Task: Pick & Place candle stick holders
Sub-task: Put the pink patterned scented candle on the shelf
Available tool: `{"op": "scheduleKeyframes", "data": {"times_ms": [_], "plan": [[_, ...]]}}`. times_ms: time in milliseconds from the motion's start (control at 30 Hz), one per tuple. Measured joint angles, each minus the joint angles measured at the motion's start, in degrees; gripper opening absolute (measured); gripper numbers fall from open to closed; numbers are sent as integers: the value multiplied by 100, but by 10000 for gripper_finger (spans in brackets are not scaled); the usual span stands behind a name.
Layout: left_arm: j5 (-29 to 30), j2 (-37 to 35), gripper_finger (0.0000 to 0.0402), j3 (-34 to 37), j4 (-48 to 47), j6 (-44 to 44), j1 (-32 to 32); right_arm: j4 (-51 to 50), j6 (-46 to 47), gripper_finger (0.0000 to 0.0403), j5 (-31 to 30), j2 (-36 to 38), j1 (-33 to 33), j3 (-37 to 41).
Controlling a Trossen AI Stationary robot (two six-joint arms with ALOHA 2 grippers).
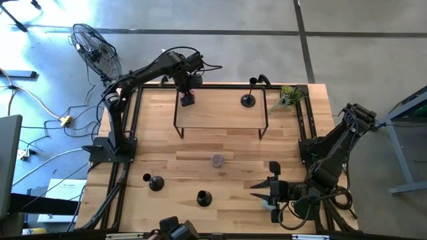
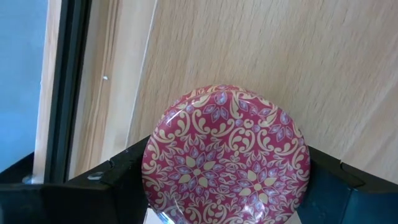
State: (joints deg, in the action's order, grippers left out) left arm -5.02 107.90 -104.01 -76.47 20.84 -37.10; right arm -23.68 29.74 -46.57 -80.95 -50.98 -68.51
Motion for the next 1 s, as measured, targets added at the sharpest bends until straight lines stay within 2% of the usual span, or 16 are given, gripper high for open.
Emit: {"op": "scheduleKeyframes", "data": {"times_ms": [67, 233, 300, 433, 600, 1000], "plan": [[-27, 0, 307, 0, -1, 19, 0, -2, 0, 83, 0, 0, 0, 0], [-63, 0, 376, 0, -69, 11, 4, -2, 0, 83, 2, 0, 0, 0], [-63, 0, 390, 0, -93, 11, 4, -2, 7, 83, 2, 0, 0, 0], [1, 0, 385, 0, -118, 85, 4, -4, 22, 83, 2, 0, 0, 0], [722, 7, 380, 7, -159, 19, 5, -4, 24, 83, 2, 0, 0, 0], [819, -48, 380, -151, -204, 32, -2, -2, 26, 83, 2, 0, 0, 0]]}}
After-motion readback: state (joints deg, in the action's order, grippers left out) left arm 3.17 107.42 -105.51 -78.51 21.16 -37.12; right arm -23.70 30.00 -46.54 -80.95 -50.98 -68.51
